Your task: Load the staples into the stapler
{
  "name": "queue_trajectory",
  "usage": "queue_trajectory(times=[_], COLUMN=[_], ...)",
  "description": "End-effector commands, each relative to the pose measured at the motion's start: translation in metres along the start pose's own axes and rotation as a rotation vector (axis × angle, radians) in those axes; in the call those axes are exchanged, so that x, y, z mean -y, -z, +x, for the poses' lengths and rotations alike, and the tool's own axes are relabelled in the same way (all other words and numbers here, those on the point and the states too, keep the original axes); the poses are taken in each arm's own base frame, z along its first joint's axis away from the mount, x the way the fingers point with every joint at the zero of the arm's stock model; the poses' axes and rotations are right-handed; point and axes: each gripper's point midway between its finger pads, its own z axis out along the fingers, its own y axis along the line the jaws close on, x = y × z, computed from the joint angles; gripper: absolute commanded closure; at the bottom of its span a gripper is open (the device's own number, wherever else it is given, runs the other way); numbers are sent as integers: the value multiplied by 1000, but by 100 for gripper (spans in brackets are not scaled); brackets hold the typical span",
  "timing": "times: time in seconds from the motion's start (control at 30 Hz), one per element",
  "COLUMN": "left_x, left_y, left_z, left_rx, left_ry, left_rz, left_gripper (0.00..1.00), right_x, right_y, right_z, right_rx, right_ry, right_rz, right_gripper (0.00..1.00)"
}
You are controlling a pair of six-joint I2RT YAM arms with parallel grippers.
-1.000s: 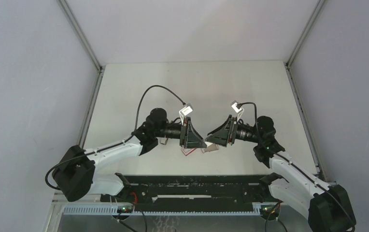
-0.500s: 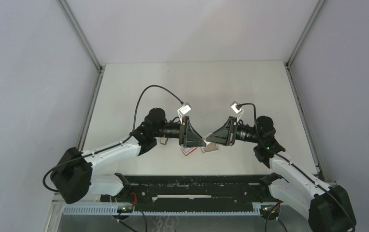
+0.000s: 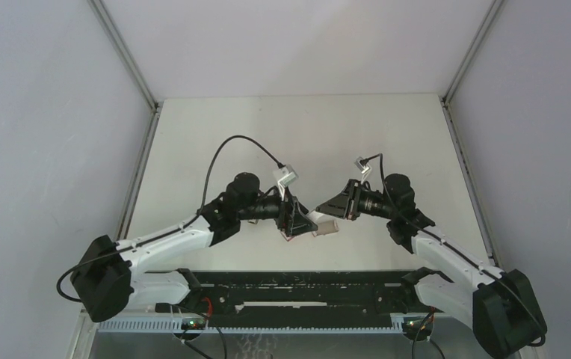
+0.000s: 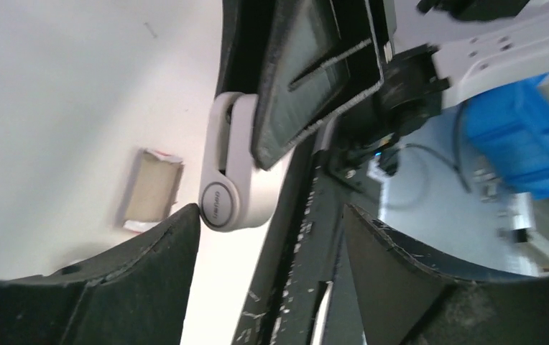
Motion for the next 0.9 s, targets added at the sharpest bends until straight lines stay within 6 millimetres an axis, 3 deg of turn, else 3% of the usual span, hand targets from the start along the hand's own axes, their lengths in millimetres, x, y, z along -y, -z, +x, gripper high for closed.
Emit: queue_trajectory(times=[0.0,0.23,0.5,0.7,0.87], left_x=[-7,-37,-28,-27,-29], left_y=[5,-2,-25,-34,-39], left_z=[-13,-8,-11,-6,-1], left_rx=[18,-46,-52,-69,-86], left_ry=[-296,-399,-443,-452,-453], left_rz=[-145,-327,-281,-244,-234], left_gripper=[23,23,25,39,61], right_x=[12,9,5,5,5], right_y=[-6,-8,-10,-11,-11], right_z=[-17,-14,-10,-8,-7], right_rx=[55,36,19,9,5], right_ry=[-66,-84,-95,-102,-102], right_rz=[85,82,70,69,69], right_gripper=[100,100,100,100,100])
